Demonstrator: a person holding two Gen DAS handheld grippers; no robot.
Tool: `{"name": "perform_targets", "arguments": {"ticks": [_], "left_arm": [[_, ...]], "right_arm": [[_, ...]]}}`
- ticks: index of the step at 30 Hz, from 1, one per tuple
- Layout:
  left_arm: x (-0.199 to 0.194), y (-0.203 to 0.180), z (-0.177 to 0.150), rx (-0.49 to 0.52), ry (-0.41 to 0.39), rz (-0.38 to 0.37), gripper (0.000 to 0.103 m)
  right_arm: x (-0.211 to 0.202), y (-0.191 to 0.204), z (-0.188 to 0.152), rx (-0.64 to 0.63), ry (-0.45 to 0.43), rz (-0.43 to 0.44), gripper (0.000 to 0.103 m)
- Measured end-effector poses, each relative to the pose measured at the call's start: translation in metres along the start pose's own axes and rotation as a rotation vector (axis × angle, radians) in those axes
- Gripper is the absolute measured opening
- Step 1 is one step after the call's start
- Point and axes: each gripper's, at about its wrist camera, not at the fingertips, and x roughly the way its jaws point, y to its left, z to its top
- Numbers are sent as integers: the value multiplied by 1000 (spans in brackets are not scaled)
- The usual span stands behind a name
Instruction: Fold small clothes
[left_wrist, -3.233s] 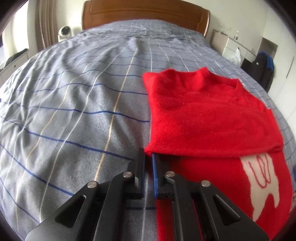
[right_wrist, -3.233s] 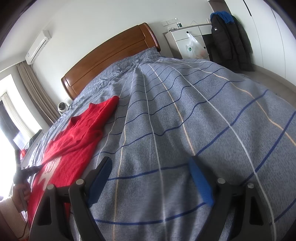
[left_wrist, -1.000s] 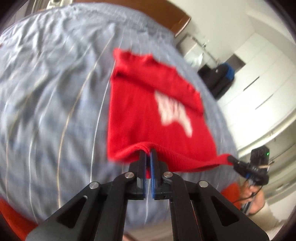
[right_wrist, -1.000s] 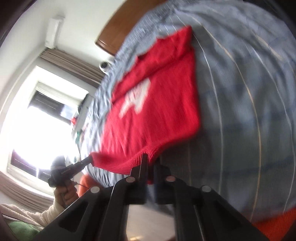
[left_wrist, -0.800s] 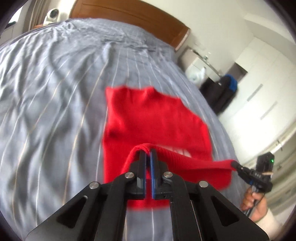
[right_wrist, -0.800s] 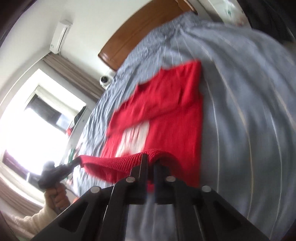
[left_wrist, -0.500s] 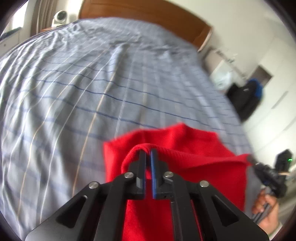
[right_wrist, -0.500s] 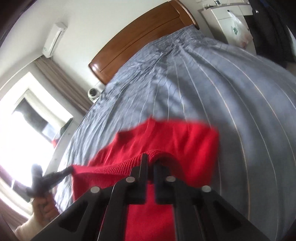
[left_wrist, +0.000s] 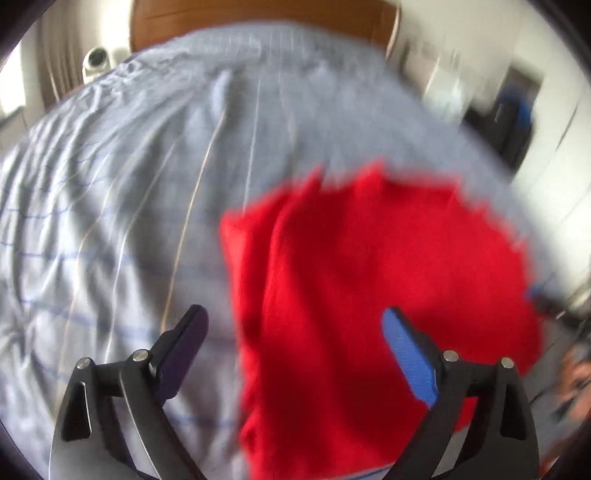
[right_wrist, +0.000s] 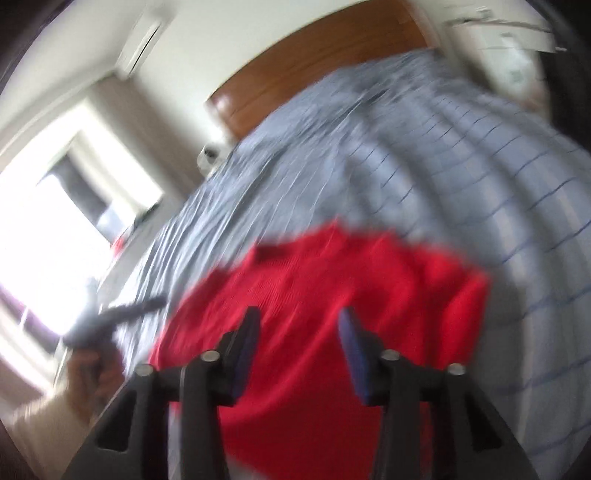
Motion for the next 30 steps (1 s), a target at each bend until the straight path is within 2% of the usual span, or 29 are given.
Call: {"name": "perform_targets", "arguments": {"ticks": [1,2,3,4,6,7,9,14,19,25,30], "left_arm": [[5,4,-11,-8,41,49,89],[-2,9,-17,-41,38,38,87],[-15,14,-24,-80,19,20,87],[-32,15,-33,-110,-9,19,90],[-66,6,-52,-97,-63,49,96],[-80,-2,-61,-73,-89,70,96],[-104,-17,-78,-19,-130,111,97],[-133,-38,-102,47,-165,185,97],[-136,-34,-102,54,-165,208,97],[-139,-31,-111,35,-167,217,97],[-113,-24,-136,33,-113,262,97]], "right_arm": [[5,-5,-15,-15,53,-75,51],[7,-13,-27,-5,87,-155,50],[-3,-23,-39,38,80,-198,47],[-18,-26,-46,73,39,-184,42],[-58,-18,-63,92,-69,-213,54],[-72,-13,-71,82,-109,-225,66],[-98,2,-93,57,-173,-239,70],[-108,21,-132,35,-155,-258,70],[-106,29,-142,54,-154,-246,70],[-102,43,-151,18,-158,-261,70],[-92,42,-172,-7,-127,-288,70]]}}
